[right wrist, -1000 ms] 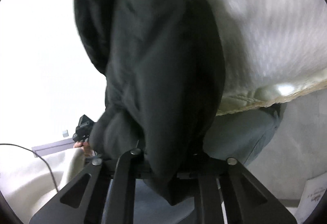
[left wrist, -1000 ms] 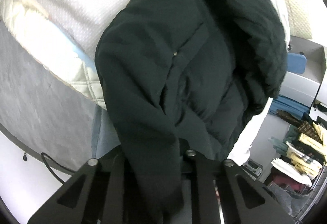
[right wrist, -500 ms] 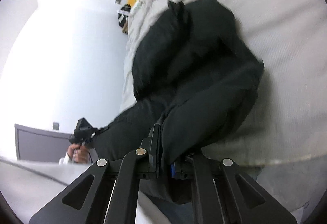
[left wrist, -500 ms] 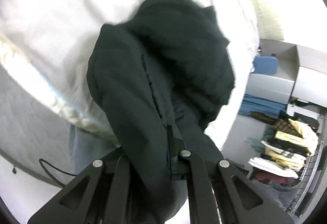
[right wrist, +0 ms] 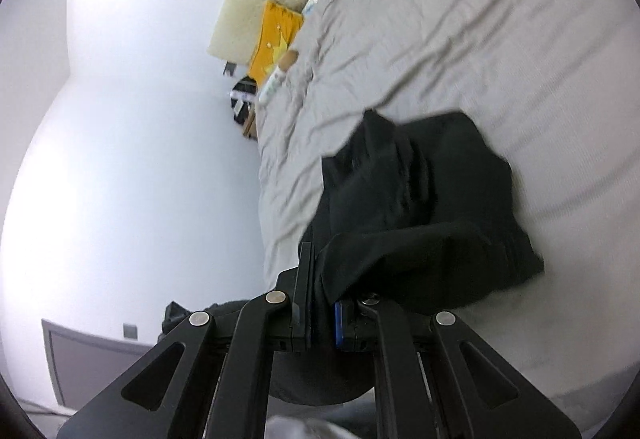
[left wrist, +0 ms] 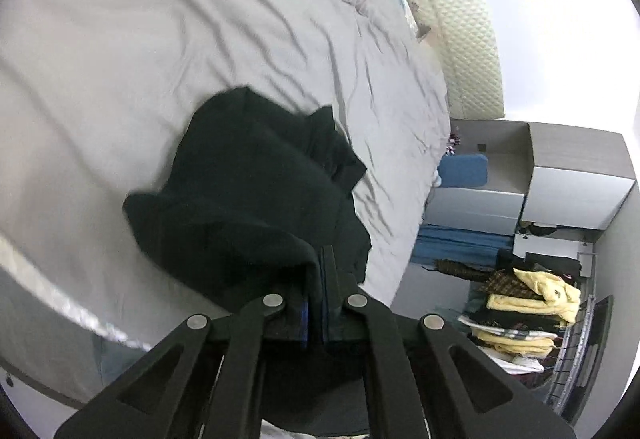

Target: Fold large clothes

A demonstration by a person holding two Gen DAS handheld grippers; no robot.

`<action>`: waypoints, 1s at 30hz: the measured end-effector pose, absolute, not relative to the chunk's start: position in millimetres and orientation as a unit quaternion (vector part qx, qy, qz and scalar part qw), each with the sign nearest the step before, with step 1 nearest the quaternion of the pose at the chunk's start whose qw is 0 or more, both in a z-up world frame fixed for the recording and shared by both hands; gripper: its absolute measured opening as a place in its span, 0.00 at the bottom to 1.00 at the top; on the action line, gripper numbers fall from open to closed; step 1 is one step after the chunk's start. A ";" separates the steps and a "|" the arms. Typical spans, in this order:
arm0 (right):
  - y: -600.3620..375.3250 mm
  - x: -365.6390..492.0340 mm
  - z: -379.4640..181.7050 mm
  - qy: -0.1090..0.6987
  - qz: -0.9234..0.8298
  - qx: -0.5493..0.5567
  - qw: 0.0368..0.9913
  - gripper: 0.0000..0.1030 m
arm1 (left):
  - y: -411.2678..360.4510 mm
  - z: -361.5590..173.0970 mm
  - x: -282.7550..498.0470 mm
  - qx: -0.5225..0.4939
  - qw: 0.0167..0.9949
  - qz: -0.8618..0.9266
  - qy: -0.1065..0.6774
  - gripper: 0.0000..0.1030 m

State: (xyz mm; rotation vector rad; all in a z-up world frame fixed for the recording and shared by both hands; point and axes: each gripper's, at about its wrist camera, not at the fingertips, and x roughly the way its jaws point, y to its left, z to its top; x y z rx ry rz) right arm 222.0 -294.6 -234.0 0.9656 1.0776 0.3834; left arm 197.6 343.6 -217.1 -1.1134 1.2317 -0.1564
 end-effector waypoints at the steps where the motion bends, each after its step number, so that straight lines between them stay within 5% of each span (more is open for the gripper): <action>1: -296.6 227.1 -230.9 0.489 0.169 0.442 0.733 0.05 | 345.6 -218.3 214.1 -0.490 0.675 -0.069 0.547 0.00; 14: -300.3 376.7 -305.3 0.536 0.026 0.465 0.704 0.05 | 340.4 -299.0 412.2 -0.441 0.665 -0.033 0.602 0.03; 30: -288.7 474.4 -392.2 0.599 -0.064 0.421 0.678 0.06 | 320.3 -404.4 523.2 -0.354 0.651 -0.013 0.672 0.04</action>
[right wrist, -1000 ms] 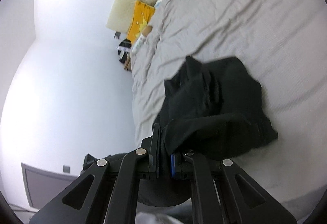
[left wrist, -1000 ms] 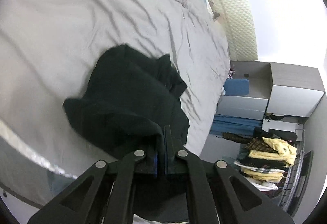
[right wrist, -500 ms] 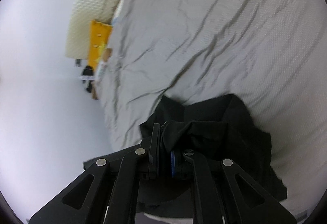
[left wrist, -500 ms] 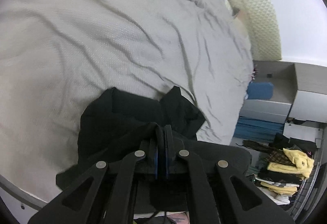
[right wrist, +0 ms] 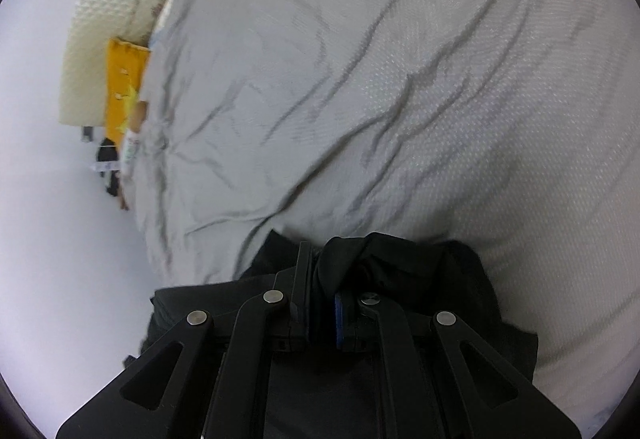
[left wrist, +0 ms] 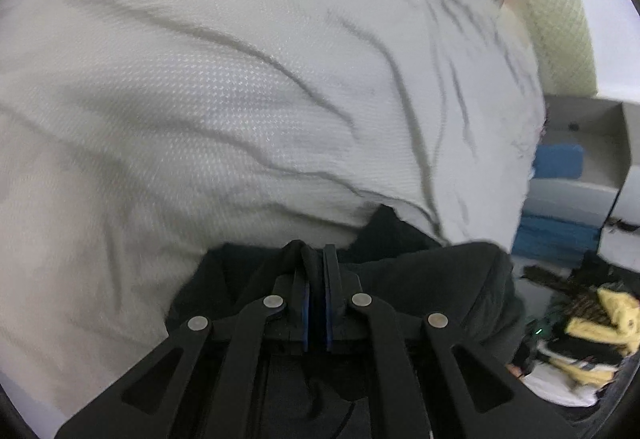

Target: Fold large clothes

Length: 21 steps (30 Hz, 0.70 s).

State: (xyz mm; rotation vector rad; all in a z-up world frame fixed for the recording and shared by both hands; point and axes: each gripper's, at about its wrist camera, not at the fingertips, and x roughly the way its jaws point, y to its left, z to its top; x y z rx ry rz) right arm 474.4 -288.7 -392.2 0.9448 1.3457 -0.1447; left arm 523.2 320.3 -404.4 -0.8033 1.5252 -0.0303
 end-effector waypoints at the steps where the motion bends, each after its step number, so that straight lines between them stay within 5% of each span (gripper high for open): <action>1: -288.5 475.8 -400.1 0.604 -0.069 0.419 0.674 0.06 | 318.2 -413.8 526.7 -0.350 0.646 -0.011 0.678 0.05; 11: -301.7 457.3 -410.3 0.617 -0.052 0.456 0.639 0.15 | 321.3 -425.8 523.4 -0.368 0.600 -0.038 0.710 0.06; 14: -304.6 452.4 -384.1 0.625 -0.024 0.432 0.650 0.42 | 325.4 -408.0 518.5 -0.366 0.596 -0.064 0.712 0.11; 15: -302.9 452.4 -375.8 0.628 -0.021 0.416 0.657 0.58 | 326.7 -398.6 516.3 -0.362 0.600 -0.073 0.710 0.16; 17: -297.4 451.4 -347.4 0.630 -0.015 0.355 0.690 0.66 | 332.4 -374.5 512.0 -0.345 0.626 -0.077 0.696 0.41; 18: -290.5 451.3 -332.9 0.631 -0.007 0.319 0.707 0.66 | 336.8 -362.9 509.9 -0.338 0.639 -0.074 0.687 0.70; 19: -282.6 450.9 -322.4 0.630 0.001 0.291 0.720 0.66 | 342.0 -350.0 507.9 -0.336 0.655 -0.074 0.673 0.89; 21: -261.7 447.2 -302.3 0.625 0.019 0.236 0.744 0.67 | 347.1 -322.9 504.8 -0.320 0.689 -0.078 0.645 0.90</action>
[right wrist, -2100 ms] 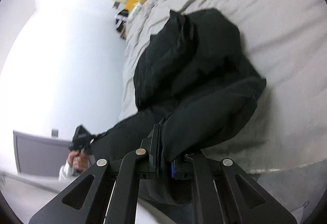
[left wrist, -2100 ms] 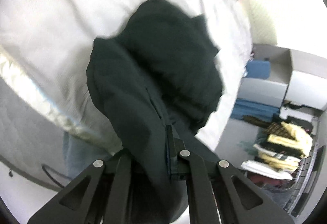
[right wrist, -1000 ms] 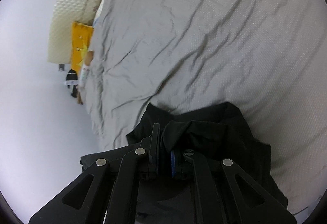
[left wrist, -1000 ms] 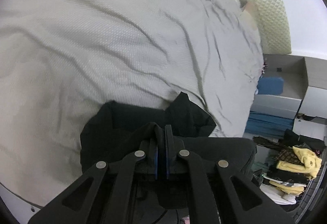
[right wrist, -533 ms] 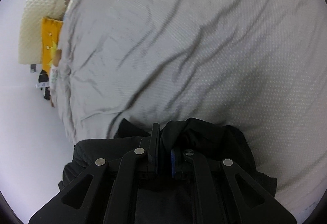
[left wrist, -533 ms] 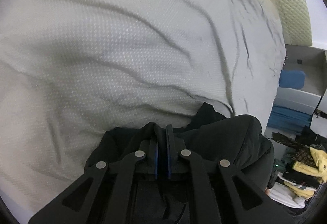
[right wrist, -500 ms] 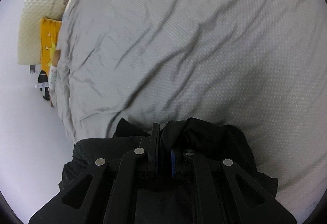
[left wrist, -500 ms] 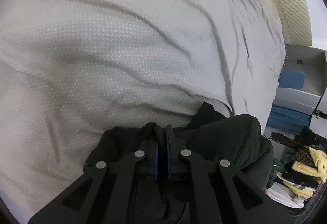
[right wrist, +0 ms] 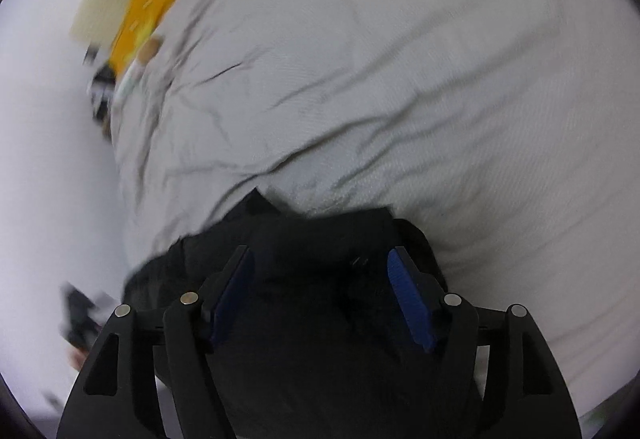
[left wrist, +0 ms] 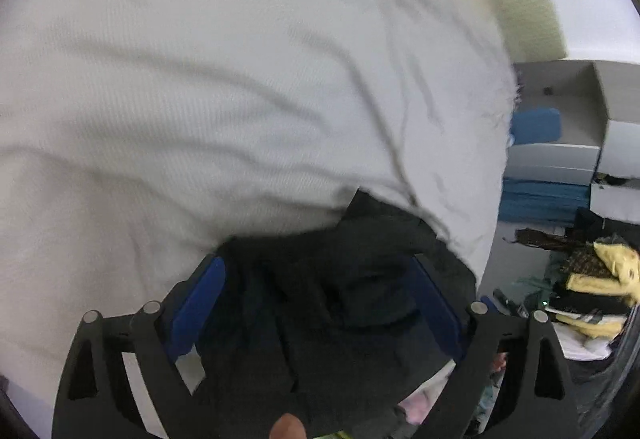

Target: Fold large clothes

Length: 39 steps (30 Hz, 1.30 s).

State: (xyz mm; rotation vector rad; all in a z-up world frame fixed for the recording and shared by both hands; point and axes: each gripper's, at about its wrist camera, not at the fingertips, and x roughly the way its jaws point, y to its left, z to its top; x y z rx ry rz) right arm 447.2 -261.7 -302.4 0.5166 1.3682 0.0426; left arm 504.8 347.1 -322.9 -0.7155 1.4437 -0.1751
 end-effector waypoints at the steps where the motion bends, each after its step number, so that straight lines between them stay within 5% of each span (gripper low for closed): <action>1: -248.6 444.1 -295.3 0.620 0.027 0.211 0.755 0.69 | 345.1 -309.6 503.4 -0.297 0.710 -0.077 0.634 0.90; 8: -154.6 410.9 -296.3 0.578 0.071 0.138 0.801 0.79 | 273.4 -276.7 473.3 -0.168 0.794 -0.093 0.577 0.90; 16: -94.9 389.3 -364.6 0.567 0.070 0.086 0.816 0.82 | 167.4 -342.1 434.7 -0.080 0.799 -0.124 0.584 0.90; 25: -97.5 417.8 -399.8 0.541 0.045 0.087 0.835 0.95 | 154.9 -383.5 455.7 -0.068 0.810 -0.091 0.576 0.92; 39: -101.2 464.3 -437.6 0.547 0.037 0.075 0.833 1.00 | 141.3 -421.2 504.6 -0.042 0.806 -0.054 0.588 0.97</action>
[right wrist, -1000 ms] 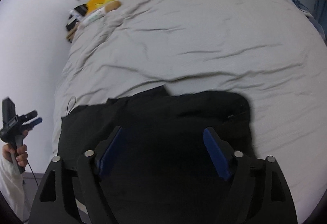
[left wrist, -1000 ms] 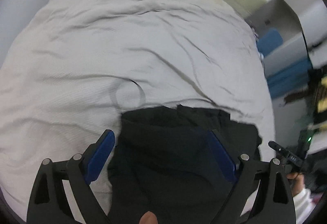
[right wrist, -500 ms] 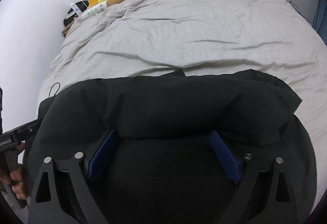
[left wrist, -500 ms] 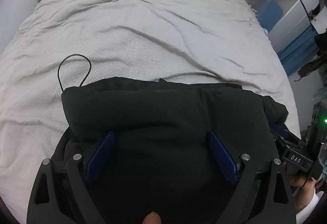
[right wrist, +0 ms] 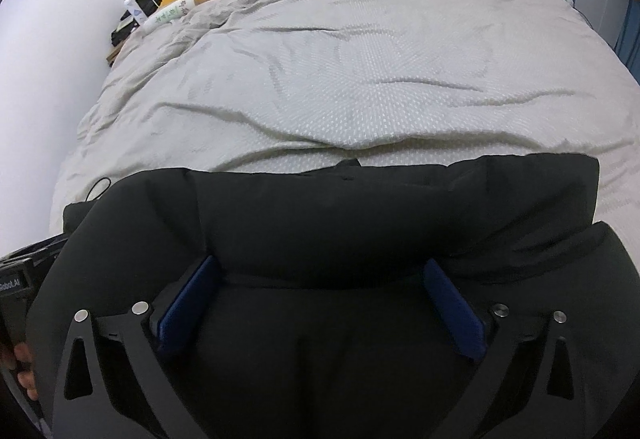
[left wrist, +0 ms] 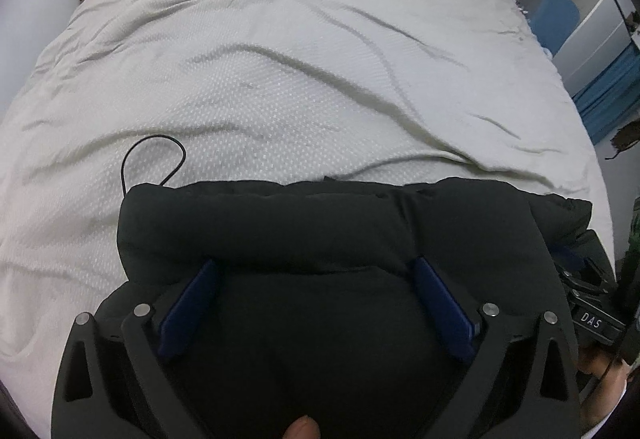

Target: Fold large clothes

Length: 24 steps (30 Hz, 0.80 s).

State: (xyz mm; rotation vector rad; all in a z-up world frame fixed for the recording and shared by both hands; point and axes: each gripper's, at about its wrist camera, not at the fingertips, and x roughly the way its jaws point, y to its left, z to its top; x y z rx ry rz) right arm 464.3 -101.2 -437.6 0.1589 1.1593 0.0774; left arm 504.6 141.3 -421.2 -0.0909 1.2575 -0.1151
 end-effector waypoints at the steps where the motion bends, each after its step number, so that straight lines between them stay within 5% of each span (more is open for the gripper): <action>1: -101.1 467.1 -439.5 0.547 0.037 0.075 0.833 1.00 | 140.8 -422.4 507.0 -0.042 0.806 -0.052 0.588 0.97; 11: -101.9 480.1 -444.2 0.564 0.043 0.063 0.822 1.00 | 142.0 -423.4 519.9 -0.028 0.801 -0.037 0.597 0.98; 24: -131.4 397.3 -413.1 0.516 0.055 0.042 0.854 0.99 | 174.6 -408.9 453.2 -0.020 0.833 -0.026 0.552 0.99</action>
